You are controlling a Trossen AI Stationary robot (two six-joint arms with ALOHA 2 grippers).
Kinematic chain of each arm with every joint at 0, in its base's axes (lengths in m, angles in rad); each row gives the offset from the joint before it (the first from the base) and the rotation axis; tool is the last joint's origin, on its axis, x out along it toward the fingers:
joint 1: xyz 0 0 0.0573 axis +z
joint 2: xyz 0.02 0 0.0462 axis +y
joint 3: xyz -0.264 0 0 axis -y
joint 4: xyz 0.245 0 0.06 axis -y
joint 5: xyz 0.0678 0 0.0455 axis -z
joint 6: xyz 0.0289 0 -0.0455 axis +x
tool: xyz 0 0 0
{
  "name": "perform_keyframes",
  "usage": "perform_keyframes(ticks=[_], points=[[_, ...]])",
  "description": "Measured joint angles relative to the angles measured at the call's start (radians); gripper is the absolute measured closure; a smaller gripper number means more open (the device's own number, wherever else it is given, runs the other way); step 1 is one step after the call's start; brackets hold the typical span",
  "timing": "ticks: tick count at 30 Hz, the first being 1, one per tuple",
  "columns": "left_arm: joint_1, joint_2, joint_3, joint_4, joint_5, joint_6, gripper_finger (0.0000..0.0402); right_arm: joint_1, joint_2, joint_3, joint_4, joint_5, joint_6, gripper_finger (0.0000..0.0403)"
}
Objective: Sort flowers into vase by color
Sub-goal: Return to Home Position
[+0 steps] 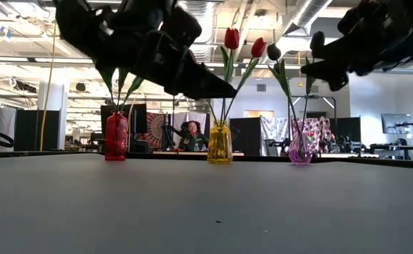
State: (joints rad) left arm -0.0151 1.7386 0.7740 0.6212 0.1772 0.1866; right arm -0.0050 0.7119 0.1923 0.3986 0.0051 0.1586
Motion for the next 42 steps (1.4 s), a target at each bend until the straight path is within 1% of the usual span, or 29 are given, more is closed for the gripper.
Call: perform_keyframes(ticks=[2, 5, 8, 10, 13, 16, 21, 23, 27, 29, 33, 38, 42], points=[[0.030, 0.000, -0.063, 0.126, -0.005, -0.045, 0.0246, -0.022, 0.046, -0.026, 0.088, -0.001, -0.028, 0.0144], [0.073, -0.007, -0.179, 0.312, -0.054, -0.156, 0.0246, -0.074, 0.109, -0.033, 0.132, -0.012, -0.034, 0.0150], [0.106, -0.051, -0.286, 0.425, -0.069, -0.228, 0.0246, -0.145, 0.141, -0.032, 0.159, -0.084, -0.051, 0.0162], [0.121, -0.104, -0.350, 0.455, -0.073, -0.242, 0.0246, -0.196, 0.145, -0.032, 0.159, -0.140, -0.057, 0.0173], [0.139, -0.213, -0.433, 0.435, -0.119, -0.247, 0.0246, -0.272, 0.133, -0.031, 0.143, -0.212, -0.060, 0.0197], [0.151, -0.337, -0.497, 0.399, -0.163, -0.245, 0.0246, -0.334, 0.102, -0.031, 0.102, -0.262, -0.062, 0.0227], [0.161, -0.567, -0.571, 0.296, -0.167, -0.243, 0.0246, -0.400, 0.019, -0.031, -0.007, -0.269, -0.080, 0.0287], [0.161, -0.664, -0.603, 0.226, -0.181, -0.234, 0.0246, -0.414, -0.017, -0.031, -0.039, -0.269, -0.093, 0.0313], [0.161, -0.836, -0.660, 0.126, -0.209, -0.233, 0.0246, -0.431, -0.073, -0.031, -0.062, -0.270, -0.121, 0.0362], [0.161, -0.909, -0.695, 0.109, -0.210, -0.233, 0.0246, -0.430, -0.088, -0.031, -0.074, -0.269, -0.136, 0.0382], [0.161, -1.025, -0.759, 0.099, -0.210, -0.242, 0.0246, -0.430, -0.089, -0.031, -0.088, -0.269, -0.149, 0.0384], [0.161, -1.122, -0.764, 0.000, -0.197, -0.256, 0.0246, -0.430, -0.084, -0.031, -0.094, -0.269, -0.105, 0.0365], [0.160, -1.182, -0.764, -0.070, -0.162, -0.259, 0.0246, -0.430, -0.100, -0.031, -0.113, -0.268, -0.082, 0.0376]])
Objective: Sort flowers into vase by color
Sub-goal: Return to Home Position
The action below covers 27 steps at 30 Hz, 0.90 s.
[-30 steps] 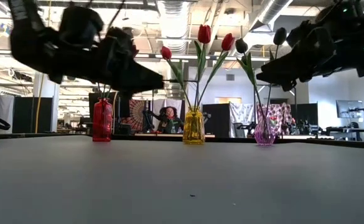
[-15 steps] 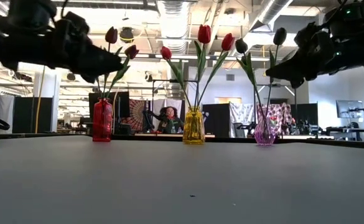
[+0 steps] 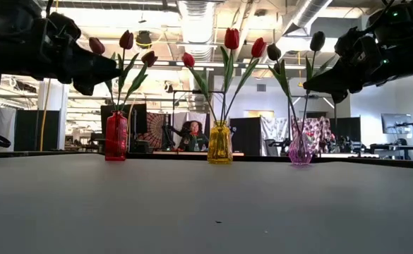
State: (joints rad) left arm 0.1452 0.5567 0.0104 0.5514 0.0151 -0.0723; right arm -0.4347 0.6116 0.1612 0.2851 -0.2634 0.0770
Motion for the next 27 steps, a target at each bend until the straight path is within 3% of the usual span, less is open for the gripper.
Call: perform_keyframes(ticks=[7, 14, 22, 27], points=[[0.000, -0.137, 0.000, -0.186, -0.002, -0.046, 0.0246, 0.000, -0.095, 0.000, -0.115, 0.069, 0.002, 0.0380], [0.000, -0.249, -0.001, -0.270, -0.050, -0.033, 0.0246, 0.000, -0.147, 0.000, -0.199, 0.138, 0.004, 0.0378], [0.000, -0.272, -0.001, -0.286, -0.183, 0.002, 0.0246, 0.000, -0.149, 0.000, -0.226, 0.284, -0.025, 0.0371], [0.000, -0.272, -0.002, -0.294, -0.241, -0.072, 0.0246, 0.000, -0.149, 0.000, -0.228, 0.314, -0.033, 0.0366]])
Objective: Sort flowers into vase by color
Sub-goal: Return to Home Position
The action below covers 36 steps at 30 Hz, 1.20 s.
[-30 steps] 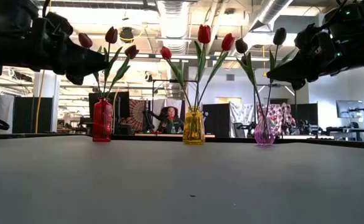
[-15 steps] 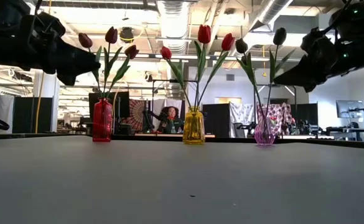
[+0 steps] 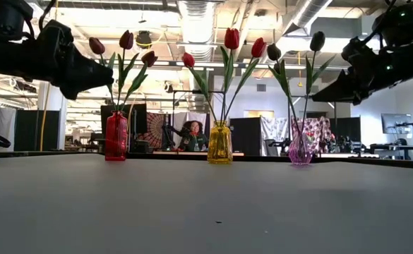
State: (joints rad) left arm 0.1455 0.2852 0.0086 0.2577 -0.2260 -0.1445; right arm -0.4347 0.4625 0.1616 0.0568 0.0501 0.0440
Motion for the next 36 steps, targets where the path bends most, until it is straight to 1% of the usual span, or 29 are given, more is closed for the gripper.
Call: perform_keyframes(ticks=[5, 11, 16, 18, 22, 25, 30, 36], points=[[0.000, 0.000, 0.000, -0.009, 0.012, -0.008, 0.0246, 0.009, 0.001, 0.000, -0.001, -0.002, -0.001, 0.0369], [0.000, 0.000, 0.000, -0.046, 0.011, -0.009, 0.0246, 0.064, -0.020, 0.000, -0.008, 0.007, -0.018, 0.0379], [0.000, 0.000, 0.000, -0.108, 0.010, -0.008, 0.0246, 0.106, -0.041, 0.000, -0.048, 0.105, -0.013, 0.0377], [0.000, 0.000, 0.000, -0.139, 0.010, 0.008, 0.0246, 0.116, -0.041, 0.000, -0.057, 0.120, -0.011, 0.0376], [0.000, 0.002, 0.000, -0.205, 0.011, 0.027, 0.0246, 0.136, -0.041, 0.000, -0.061, 0.113, -0.006, 0.0378], [0.000, 0.006, 0.004, -0.217, 0.011, 0.028, 0.0246, 0.152, -0.041, -0.015, -0.064, 0.113, 0.012, 0.0378], [0.000, 0.007, 0.005, -0.220, 0.011, 0.028, 0.0246, 0.167, -0.054, -0.081, -0.038, 0.122, 0.036, 0.0377], [0.000, 0.006, 0.007, -0.224, 0.011, 0.028, 0.0246, 0.158, -0.060, -0.086, -0.008, 0.135, 0.012, 0.0376]])
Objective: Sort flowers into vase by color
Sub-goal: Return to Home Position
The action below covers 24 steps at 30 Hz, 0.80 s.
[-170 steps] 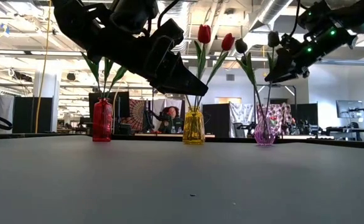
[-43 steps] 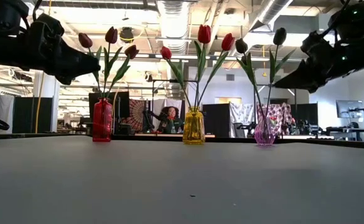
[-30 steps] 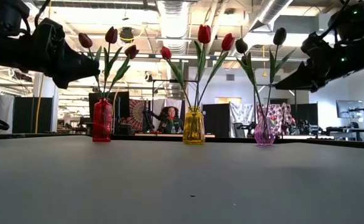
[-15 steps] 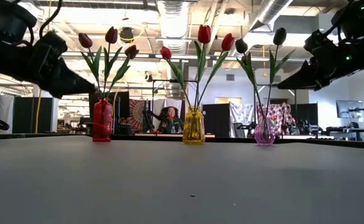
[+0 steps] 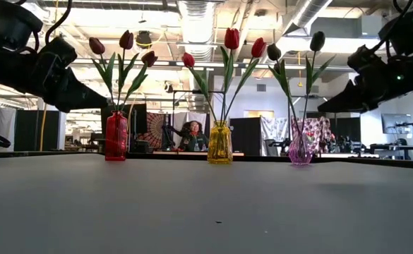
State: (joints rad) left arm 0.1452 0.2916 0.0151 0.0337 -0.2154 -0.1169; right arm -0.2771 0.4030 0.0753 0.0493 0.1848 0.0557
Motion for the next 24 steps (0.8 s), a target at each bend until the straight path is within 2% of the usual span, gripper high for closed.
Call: perform_keyframes(ticks=[24], points=[[0.000, 0.000, 0.003, -0.004, -0.002, 0.000, 0.0246, 0.000, 0.002, 0.000, -0.012, -0.001, 0.049, 0.0371]])
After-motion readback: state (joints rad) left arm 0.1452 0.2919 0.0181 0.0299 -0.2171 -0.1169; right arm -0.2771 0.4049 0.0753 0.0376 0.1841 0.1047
